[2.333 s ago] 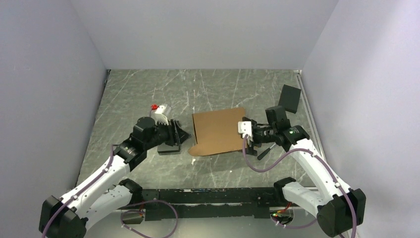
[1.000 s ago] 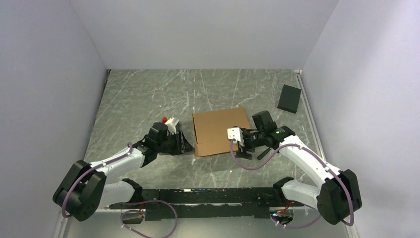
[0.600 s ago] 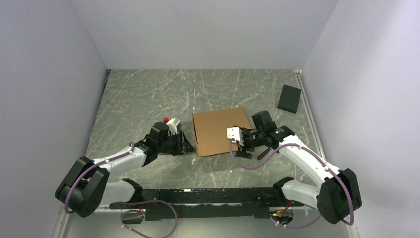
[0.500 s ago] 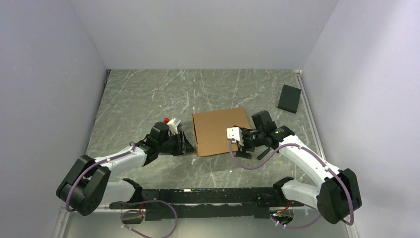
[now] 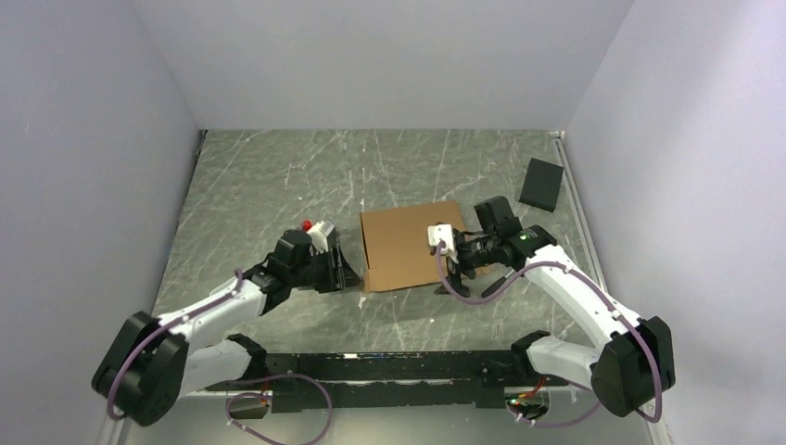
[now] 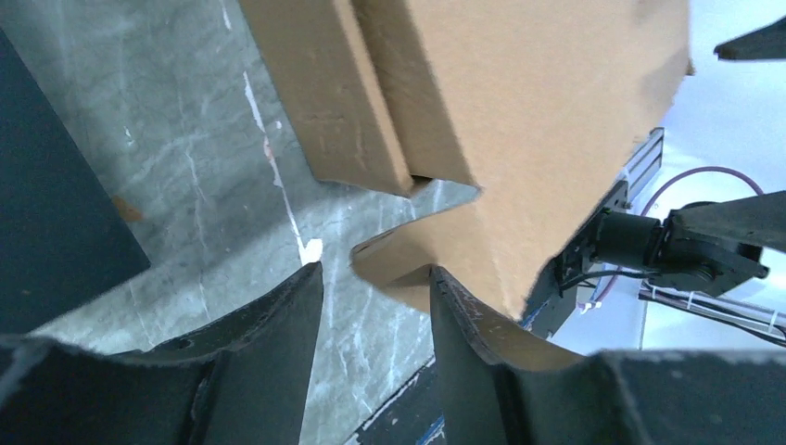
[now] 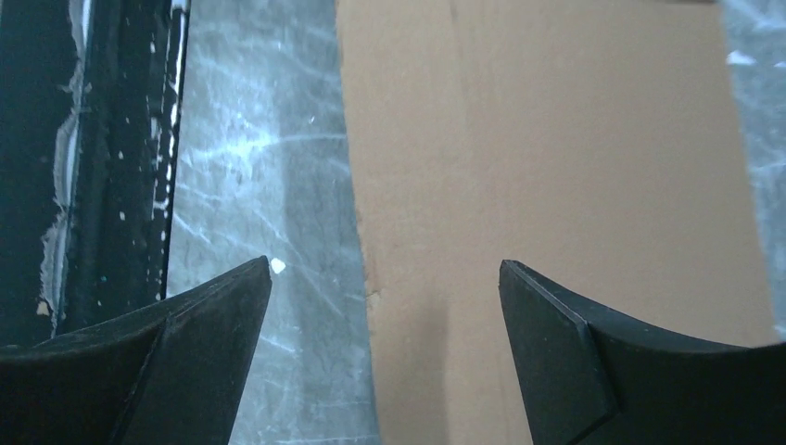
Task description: Fold the paper box
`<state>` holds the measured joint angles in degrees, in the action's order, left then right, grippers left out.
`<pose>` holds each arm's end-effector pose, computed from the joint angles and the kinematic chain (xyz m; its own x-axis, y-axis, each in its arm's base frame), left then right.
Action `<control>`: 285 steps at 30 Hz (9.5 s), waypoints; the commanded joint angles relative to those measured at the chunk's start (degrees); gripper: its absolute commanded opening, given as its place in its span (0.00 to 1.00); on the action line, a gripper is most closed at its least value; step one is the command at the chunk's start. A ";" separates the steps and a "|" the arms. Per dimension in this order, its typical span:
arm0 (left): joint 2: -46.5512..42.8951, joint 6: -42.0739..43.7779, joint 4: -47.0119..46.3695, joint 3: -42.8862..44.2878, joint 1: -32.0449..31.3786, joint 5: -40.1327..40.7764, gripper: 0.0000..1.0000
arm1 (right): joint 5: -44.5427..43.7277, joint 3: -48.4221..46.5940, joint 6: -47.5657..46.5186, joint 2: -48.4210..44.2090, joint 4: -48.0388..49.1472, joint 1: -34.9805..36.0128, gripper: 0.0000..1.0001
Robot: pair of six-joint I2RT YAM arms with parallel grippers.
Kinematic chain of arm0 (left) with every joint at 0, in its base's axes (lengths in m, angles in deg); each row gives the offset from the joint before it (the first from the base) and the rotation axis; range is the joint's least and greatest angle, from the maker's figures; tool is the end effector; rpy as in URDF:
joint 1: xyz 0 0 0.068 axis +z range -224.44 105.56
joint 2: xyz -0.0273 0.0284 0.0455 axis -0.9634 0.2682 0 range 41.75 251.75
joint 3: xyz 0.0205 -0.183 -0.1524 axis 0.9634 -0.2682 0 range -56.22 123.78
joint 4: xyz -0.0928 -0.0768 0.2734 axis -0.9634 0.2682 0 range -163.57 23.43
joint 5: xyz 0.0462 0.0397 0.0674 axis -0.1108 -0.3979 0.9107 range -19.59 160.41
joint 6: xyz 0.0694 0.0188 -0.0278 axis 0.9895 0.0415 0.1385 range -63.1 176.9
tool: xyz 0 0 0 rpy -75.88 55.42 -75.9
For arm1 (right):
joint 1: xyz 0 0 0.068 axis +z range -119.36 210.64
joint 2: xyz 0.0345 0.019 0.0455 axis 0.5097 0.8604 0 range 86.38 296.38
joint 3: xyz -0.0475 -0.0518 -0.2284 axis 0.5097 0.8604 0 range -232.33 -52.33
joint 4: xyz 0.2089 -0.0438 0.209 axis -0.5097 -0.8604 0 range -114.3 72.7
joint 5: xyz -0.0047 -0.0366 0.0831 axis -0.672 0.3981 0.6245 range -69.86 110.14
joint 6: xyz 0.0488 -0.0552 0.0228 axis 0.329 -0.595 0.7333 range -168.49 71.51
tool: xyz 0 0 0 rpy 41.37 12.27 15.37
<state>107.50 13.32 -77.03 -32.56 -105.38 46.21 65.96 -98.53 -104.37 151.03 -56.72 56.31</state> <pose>0.2279 -0.1680 0.0925 -0.9006 -0.1933 -0.3894 0.1695 0.6688 -0.7239 0.2270 0.1614 0.1858 0.1064 -0.5889 -0.8012 -0.9940 -0.0440 -0.0997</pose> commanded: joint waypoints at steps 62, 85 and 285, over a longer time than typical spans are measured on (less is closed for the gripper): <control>28.46 -3.94 -4.80 15.71 4.92 -2.09 0.47 | -2.78 2.35 63.92 22.40 30.78 -28.59 0.87; 24.53 -11.90 -24.66 5.98 8.17 -12.09 0.99 | 3.63 -1.39 61.22 38.27 23.85 -35.81 0.34; -24.64 1.27 12.13 11.50 11.43 10.37 0.99 | 4.04 -21.97 68.48 13.61 31.39 -8.74 0.40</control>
<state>81.41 9.63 -62.85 -19.29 -94.13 59.58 55.86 -120.78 -59.12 161.80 -34.62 51.22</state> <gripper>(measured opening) 0.995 0.566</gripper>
